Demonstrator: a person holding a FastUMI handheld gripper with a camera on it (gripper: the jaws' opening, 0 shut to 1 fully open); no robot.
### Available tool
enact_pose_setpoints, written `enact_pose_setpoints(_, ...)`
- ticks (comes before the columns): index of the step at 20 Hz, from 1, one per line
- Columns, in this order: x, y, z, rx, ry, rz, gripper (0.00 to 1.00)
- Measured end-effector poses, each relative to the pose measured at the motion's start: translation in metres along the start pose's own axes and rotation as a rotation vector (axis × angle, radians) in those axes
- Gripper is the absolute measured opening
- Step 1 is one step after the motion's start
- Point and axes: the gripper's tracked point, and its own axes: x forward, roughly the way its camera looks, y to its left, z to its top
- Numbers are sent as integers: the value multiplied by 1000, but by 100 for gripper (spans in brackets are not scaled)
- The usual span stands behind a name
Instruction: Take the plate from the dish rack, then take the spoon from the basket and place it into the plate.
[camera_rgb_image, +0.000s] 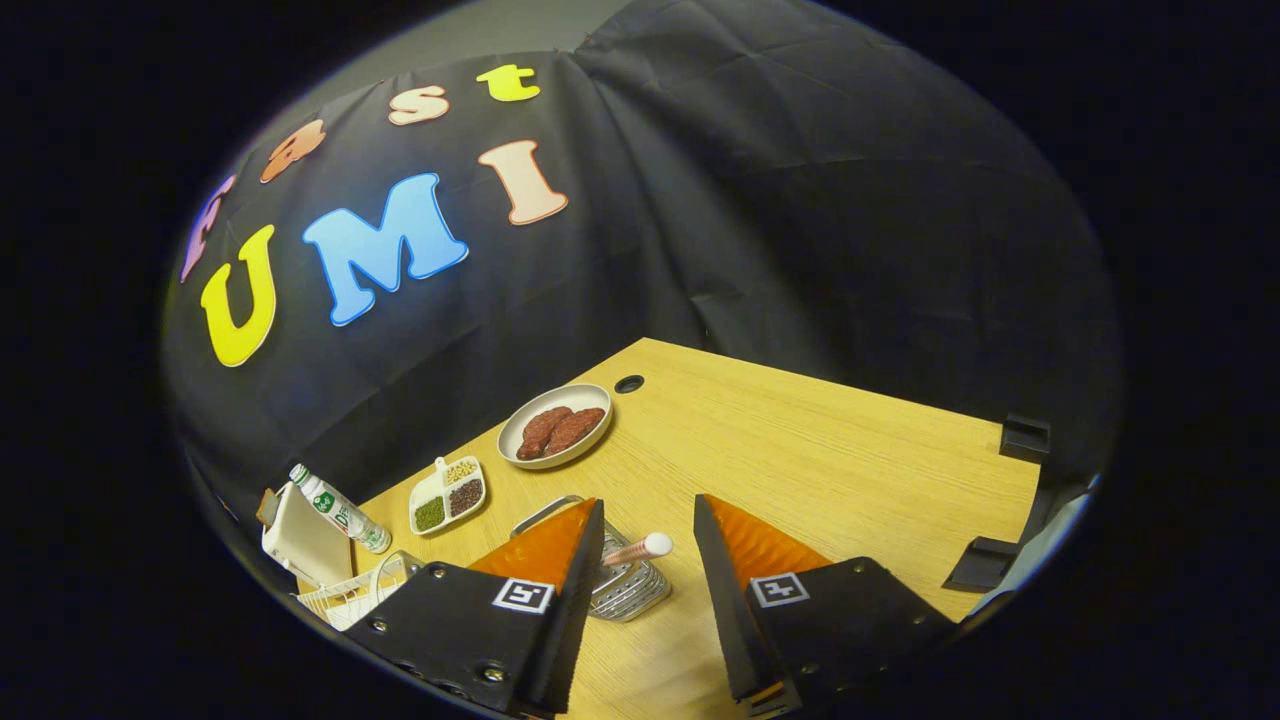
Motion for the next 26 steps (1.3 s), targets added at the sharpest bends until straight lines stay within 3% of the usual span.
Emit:
enact_pose_setpoints(2,8,-3,-10,12,30,-8,57)
enact_pose_setpoints(3,10,2,-11,29,34,29,57)
enact_pose_setpoints(4,13,3,-10,38,35,33,39)
enact_pose_setpoints(5,16,3,-9,36,30,30,30)
enact_pose_setpoints(7,12,8,-6,46,14,60,29)
enact_pose_setpoints(8,16,6,-5,38,20,48,22)
enact_pose_setpoints(9,14,8,-5,38,24,60,22)
enact_pose_setpoints(10,6,24,8,66,-9,117,22)
enact_pose_setpoints(11,15,21,6,34,-2,91,9)
enact_pose_setpoints(17,-10,32,37,-46,-44,118,9)
enact_pose_setpoints(26,-78,56,90,-36,-165,219,9)
